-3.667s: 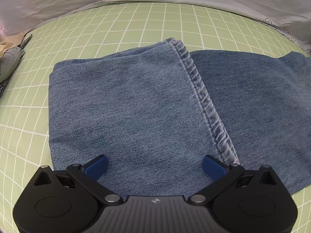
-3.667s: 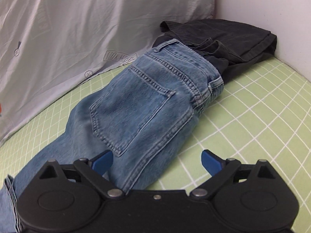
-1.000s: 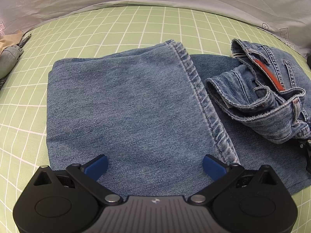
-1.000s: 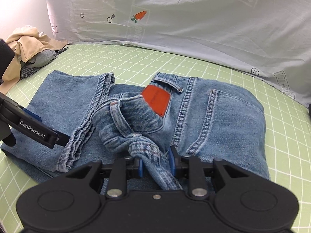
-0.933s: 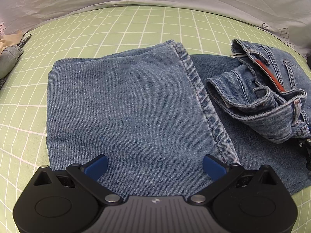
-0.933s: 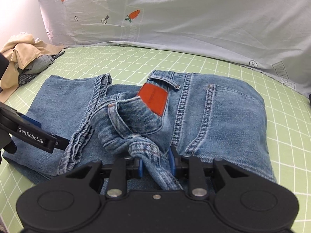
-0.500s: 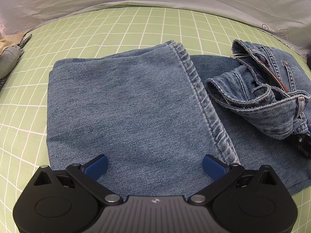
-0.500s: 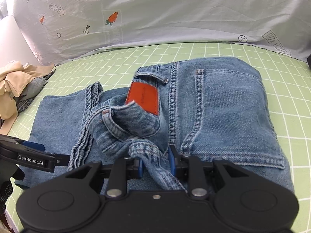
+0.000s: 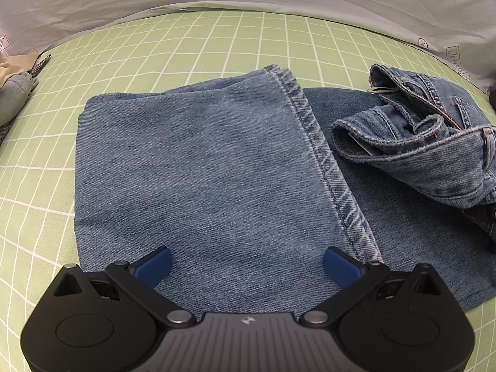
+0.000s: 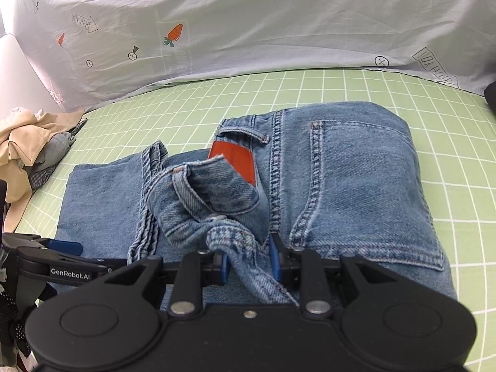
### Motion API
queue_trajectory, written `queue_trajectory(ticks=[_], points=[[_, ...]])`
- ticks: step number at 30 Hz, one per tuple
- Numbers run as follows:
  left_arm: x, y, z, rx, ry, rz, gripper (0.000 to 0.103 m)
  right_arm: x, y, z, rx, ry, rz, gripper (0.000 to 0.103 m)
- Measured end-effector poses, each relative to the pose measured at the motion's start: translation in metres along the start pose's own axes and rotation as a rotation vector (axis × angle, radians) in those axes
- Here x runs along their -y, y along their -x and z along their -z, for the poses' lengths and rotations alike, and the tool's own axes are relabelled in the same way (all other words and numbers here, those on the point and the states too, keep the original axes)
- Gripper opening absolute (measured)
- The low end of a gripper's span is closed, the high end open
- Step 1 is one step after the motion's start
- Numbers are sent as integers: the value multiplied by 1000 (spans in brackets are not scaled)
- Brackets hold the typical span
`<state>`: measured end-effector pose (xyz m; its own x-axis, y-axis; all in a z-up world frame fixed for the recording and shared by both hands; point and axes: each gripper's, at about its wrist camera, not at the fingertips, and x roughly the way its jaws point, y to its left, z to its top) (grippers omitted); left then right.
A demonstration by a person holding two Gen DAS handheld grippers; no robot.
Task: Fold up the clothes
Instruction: 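Fold the waistband with the right gripper over onto the folded legs, then grasp the folded waistband end with the right gripper and fold it over the stack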
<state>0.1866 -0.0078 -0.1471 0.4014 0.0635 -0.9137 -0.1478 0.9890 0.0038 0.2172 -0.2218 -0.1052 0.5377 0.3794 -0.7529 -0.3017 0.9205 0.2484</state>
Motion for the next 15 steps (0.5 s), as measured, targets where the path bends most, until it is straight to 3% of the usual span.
queue_trajectory(ticks=[5,8,9,10,11,13,15], points=[[1,-1,-1,0,1,-1,103,-10,11,-1,11,92,8,32],[1,-1,-1,0,2,-1,103,-15,20,-1,15,134,7,42],[1,-1,-1,0,2,-1,103,-15,24,-1,18,136,-20,63],[0,-1,-1,0,1,0,103,-13,29,-2,31,119,-67,92],[0,0,-1,0,1,0,103,-12,37,-2,58,96,-95,98],[0,0,-1,1,0,0,103,-11,49,-3,101,80,-123,98],[0,-1,-1,1,1,0,103,-7,55,-9,135,76,-76,98]])
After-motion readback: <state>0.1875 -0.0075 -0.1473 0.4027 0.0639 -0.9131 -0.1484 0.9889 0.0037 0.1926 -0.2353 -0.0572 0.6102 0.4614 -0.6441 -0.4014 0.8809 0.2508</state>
